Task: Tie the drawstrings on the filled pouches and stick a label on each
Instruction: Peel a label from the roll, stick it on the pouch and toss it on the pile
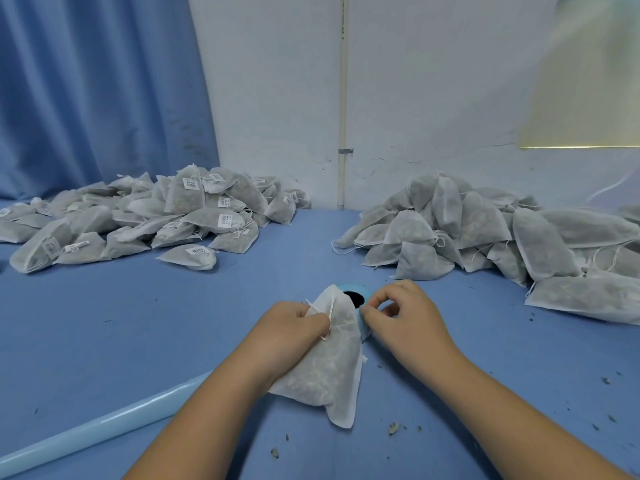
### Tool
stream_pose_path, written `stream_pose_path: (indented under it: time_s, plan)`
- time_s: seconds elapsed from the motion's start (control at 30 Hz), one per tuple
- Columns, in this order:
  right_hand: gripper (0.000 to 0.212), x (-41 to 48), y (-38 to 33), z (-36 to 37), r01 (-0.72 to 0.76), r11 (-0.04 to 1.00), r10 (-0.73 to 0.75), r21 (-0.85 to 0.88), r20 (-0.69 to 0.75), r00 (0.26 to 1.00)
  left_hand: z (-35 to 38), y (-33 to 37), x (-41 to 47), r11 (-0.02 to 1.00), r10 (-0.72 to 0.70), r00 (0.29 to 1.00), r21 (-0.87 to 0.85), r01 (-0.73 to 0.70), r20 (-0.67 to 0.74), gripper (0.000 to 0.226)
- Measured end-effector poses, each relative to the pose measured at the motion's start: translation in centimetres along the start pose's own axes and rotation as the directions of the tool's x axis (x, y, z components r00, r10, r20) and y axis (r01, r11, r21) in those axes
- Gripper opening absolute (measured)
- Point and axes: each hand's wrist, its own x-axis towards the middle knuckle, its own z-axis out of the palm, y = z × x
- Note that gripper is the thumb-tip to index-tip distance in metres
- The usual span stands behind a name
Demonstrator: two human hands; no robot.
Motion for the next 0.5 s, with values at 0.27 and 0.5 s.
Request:
stream_pose_path:
  time_s: [0.27, 0.5]
  plan:
    - [0.009, 0.13, -0.11, -0.10, -0.219, 0.956, 0.213, 0.197, 0.051, 0.976, 0.07, -0.08, 0.06, 1.000, 0.003, 1.000, 0.019, -0.003, 0.006, 0.018]
    - [0.018, -0.10, -0.06, -0.53, -0.329, 0.907, 0.313, 0.262, 0.101, 0.944, 0.04, -0.02, -0.19, 1.000, -0.003, 1.000, 0.020, 0.003, 0.020, 0.021]
